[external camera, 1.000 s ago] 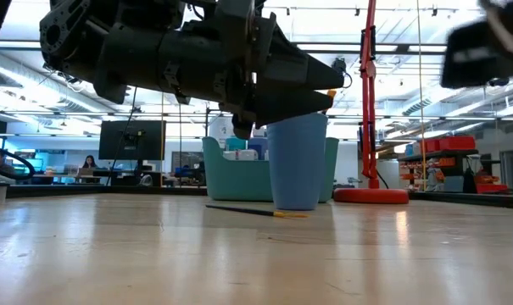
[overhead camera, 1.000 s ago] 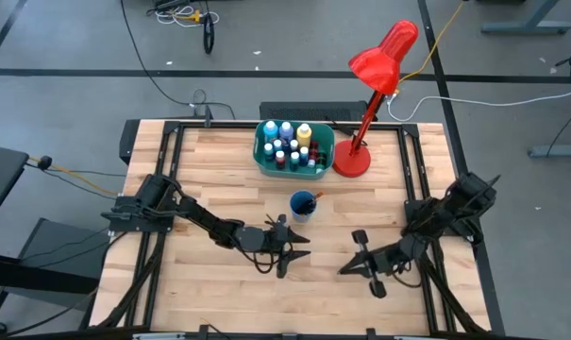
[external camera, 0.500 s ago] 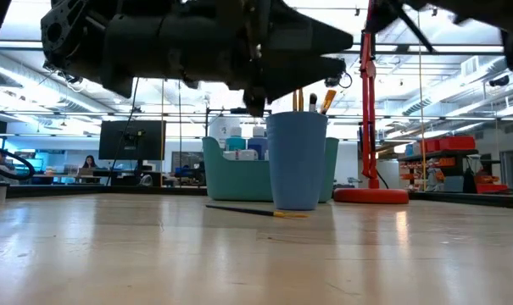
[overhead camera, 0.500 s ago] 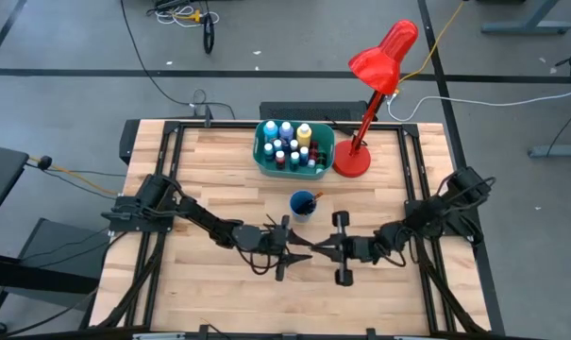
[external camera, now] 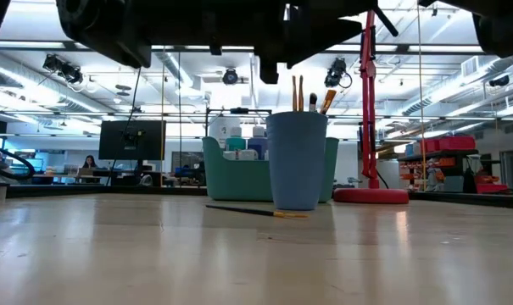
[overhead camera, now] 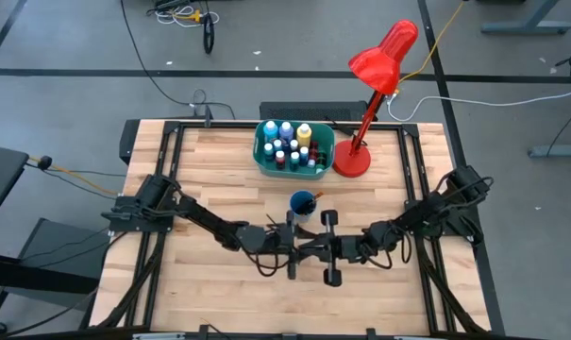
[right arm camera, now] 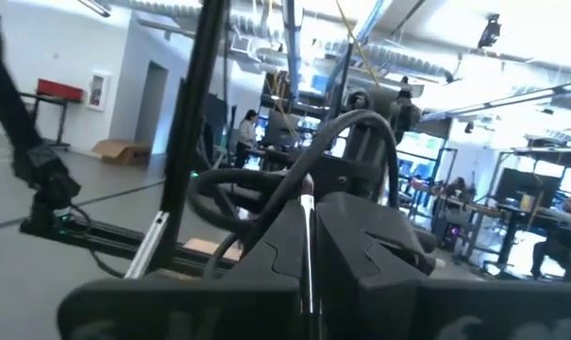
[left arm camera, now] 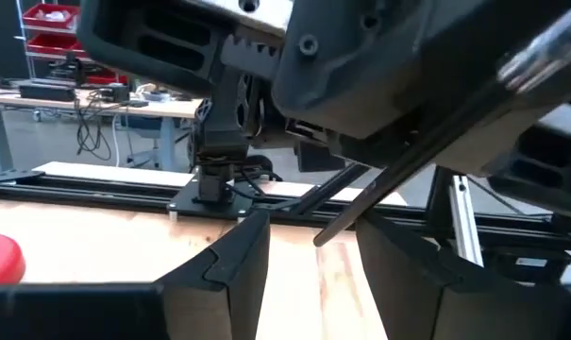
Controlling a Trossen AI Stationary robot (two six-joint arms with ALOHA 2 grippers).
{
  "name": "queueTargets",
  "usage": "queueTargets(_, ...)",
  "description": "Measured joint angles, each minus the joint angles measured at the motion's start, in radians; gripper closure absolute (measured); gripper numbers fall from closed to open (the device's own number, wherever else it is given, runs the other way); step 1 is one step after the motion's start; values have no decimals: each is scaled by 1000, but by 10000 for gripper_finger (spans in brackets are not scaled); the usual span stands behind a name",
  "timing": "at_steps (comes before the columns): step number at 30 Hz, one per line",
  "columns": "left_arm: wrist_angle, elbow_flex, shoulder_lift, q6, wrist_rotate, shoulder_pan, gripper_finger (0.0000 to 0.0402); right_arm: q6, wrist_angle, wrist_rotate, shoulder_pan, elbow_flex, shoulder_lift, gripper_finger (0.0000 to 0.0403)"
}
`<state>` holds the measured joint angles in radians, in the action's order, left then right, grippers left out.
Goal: Pick & Place Paint Supplies
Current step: Put the silver paint brush into the blue cup
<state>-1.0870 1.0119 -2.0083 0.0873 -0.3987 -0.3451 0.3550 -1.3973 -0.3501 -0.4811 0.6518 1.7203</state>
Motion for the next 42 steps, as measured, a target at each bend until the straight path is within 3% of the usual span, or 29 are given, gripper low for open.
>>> queueTargets(12,-96,0,0,-97,-9,-21,235,-7,-7,2,-5,-19,-2,392)
queueTargets(16,-97,0,0,-90,-12,-22,277,-6,-8,0,-4,-19,-2,392)
queueTargets(21,-96,0,0,-94,0,-23,368,-9,-5,-16,-4,-19,-2,392)
queueTargets(25,-89,0,0,-87,10,-23,379,-57,-5,-19,-4,-20,-2,384)
queueTargets(29,-71,0,0,-41,6,-24,372,-54,-13,-74,-5,-21,-2,361)
queueTargets(37,13,1,0,45,-21,-26,380,-24,-8,-81,-26,-21,-11,283)
queueTargets(42,76,1,0,76,-42,-27,380,8,82,-121,-67,-21,-76,244)
